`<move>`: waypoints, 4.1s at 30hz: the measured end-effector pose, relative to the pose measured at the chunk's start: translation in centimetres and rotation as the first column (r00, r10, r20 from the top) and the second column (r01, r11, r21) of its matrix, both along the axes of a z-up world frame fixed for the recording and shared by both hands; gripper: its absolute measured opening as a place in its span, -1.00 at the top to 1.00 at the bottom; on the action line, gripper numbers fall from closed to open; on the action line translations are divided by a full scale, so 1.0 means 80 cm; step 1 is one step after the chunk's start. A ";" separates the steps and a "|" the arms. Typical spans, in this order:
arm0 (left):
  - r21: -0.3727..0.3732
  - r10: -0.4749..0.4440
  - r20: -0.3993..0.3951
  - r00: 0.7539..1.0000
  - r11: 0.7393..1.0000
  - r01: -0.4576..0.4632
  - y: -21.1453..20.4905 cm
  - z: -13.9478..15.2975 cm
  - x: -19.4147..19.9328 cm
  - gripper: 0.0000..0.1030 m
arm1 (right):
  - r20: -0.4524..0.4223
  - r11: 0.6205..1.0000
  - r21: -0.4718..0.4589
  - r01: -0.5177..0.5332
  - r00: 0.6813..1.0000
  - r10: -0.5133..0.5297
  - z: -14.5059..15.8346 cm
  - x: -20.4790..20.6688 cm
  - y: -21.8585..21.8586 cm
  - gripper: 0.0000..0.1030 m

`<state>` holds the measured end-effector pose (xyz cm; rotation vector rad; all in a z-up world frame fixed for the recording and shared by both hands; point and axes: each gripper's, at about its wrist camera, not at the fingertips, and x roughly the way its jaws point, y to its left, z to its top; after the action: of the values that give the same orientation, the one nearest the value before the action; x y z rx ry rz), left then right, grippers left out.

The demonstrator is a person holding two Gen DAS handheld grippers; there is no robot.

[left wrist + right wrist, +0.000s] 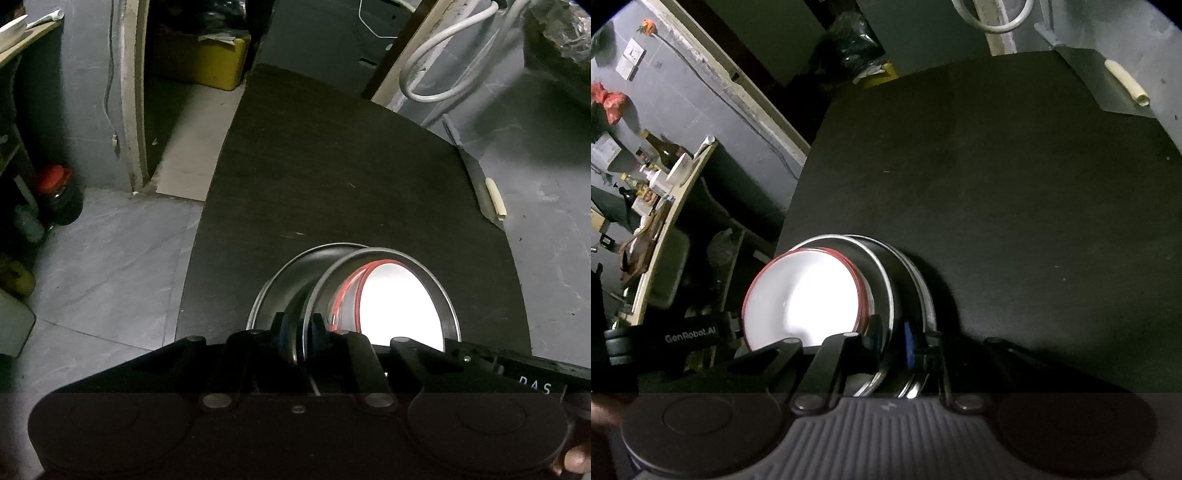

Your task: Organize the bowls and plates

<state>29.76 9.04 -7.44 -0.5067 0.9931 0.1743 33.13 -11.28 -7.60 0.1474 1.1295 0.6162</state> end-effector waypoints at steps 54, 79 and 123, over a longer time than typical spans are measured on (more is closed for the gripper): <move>0.237 0.090 0.159 0.983 0.963 -0.127 -0.016 0.091 -0.104 -0.99 | 0.237 0.984 0.150 0.093 0.963 -0.127 0.059 -0.084 -0.054 -1.00; 0.244 -0.101 0.342 0.934 0.970 0.016 -0.016 0.125 -0.278 -0.99 | 0.461 0.943 0.163 0.289 0.823 -0.332 0.097 -0.317 -0.056 -1.00; 0.340 -0.218 0.456 0.863 0.939 0.058 -0.032 0.062 -0.376 -0.99 | 0.571 0.925 0.022 0.380 0.754 -0.324 0.069 -0.415 -0.045 -1.00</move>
<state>-0.28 6.47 -2.47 -0.1630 0.4846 0.0649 -0.08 -14.84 -2.10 0.0818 0.5215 0.2303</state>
